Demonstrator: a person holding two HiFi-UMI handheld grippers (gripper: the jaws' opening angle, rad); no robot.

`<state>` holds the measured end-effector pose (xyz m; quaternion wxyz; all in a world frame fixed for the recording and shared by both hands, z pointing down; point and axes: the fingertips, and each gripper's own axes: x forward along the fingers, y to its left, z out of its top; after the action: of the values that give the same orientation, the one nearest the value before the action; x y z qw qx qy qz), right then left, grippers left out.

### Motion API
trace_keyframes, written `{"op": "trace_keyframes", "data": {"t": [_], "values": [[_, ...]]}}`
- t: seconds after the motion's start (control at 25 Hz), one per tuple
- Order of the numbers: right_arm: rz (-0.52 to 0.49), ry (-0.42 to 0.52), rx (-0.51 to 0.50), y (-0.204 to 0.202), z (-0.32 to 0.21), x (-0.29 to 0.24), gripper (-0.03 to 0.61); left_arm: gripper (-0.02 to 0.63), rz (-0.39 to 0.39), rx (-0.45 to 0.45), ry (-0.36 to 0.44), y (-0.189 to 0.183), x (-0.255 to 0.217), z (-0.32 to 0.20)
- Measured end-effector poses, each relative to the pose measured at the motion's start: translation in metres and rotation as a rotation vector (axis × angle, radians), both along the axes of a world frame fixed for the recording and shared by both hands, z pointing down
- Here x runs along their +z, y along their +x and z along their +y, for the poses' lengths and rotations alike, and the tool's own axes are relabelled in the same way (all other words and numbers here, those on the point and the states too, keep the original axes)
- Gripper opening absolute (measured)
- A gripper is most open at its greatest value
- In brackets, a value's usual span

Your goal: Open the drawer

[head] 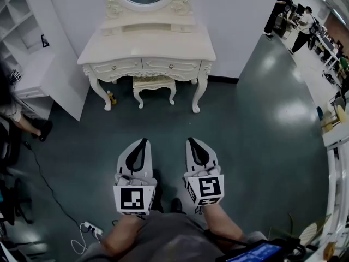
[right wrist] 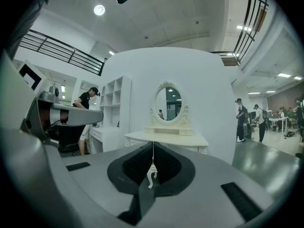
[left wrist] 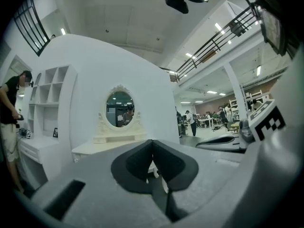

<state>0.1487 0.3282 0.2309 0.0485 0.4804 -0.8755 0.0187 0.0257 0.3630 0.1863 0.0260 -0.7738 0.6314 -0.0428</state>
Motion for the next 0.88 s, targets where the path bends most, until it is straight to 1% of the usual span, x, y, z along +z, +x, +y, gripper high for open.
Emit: {"op": "trace_keyframes", "data": {"t": [0.2, 0.4, 0.6, 0.68, 0.88], "values": [[-0.001, -0.032, 0.026, -0.018, -0.053, 0.014, 0.014, 0.015, 0.016, 0.032, -0.043, -0.018, 0.014, -0.054], [0.009, -0.052, 0.053, -0.047, -0.119, 0.023, 0.014, 0.015, 0.024, 0.066, -0.071, -0.047, 0.025, -0.122], [0.019, -0.048, 0.089, -0.074, -0.172, 0.018, 0.014, 0.015, 0.023, 0.098, -0.062, -0.076, 0.021, -0.179], [0.016, -0.031, 0.104, -0.081, -0.188, 0.012, 0.014, 0.015, 0.032, 0.109, -0.04, -0.085, 0.014, -0.196], [0.021, 0.019, 0.136, -0.093, -0.217, -0.009, 0.014, 0.015, 0.022, 0.138, 0.008, -0.099, -0.003, -0.224]]}}
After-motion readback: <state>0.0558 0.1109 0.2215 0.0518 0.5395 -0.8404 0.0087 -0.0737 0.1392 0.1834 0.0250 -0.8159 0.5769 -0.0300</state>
